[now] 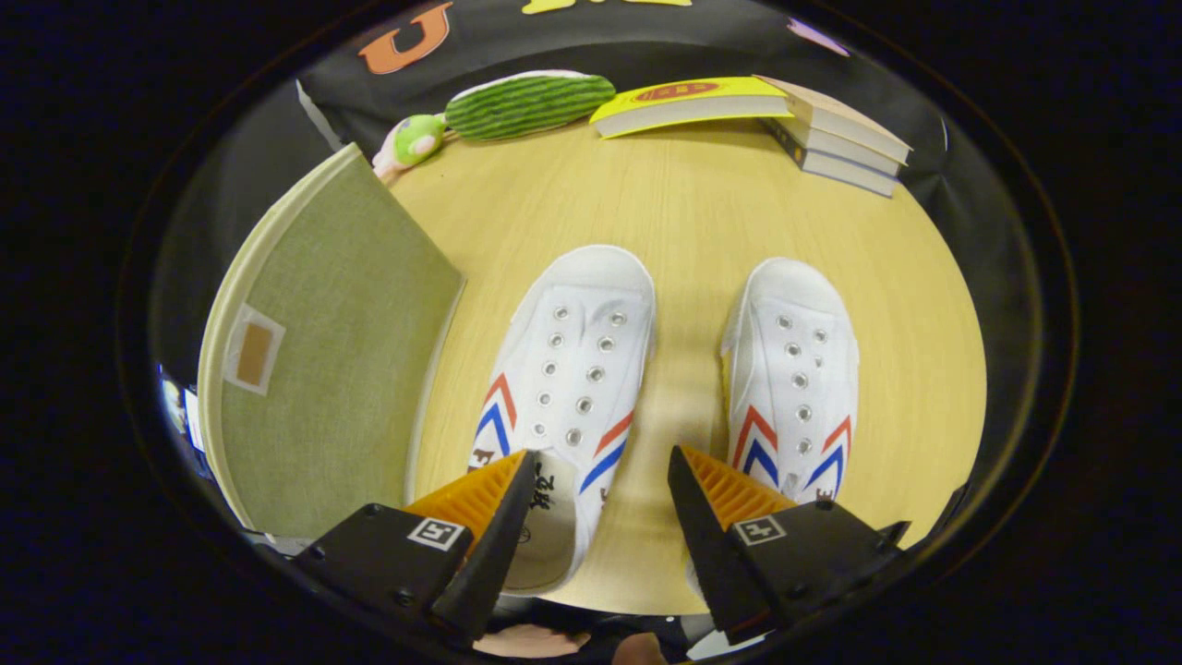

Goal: Open the storage box then place both shoes into the box .Put the left shoe in first, then the right shoe, with the right side of both shoes facing outward in a uniform manner.

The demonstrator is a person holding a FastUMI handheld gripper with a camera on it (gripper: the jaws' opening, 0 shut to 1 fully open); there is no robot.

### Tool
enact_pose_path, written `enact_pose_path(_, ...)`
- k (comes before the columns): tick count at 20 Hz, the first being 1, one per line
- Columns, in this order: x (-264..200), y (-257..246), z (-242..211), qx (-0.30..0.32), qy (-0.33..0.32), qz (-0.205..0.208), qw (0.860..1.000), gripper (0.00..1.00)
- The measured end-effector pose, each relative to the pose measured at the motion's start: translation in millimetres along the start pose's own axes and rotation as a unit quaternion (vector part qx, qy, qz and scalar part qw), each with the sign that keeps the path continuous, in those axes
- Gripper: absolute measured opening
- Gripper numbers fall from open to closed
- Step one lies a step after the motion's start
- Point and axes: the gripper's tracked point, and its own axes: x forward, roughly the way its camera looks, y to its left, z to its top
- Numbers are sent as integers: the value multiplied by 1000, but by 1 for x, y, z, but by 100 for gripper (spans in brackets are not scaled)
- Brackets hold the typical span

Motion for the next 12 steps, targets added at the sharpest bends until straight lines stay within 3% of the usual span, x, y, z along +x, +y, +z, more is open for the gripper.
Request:
enact_pose_path(2,1,3,1,14,3,15,1000,85)
enact_pose_path(7,4,18,1,42,10,53,998,39)
enact_pose_path(12,1,14,3,74,-5,67,995,20)
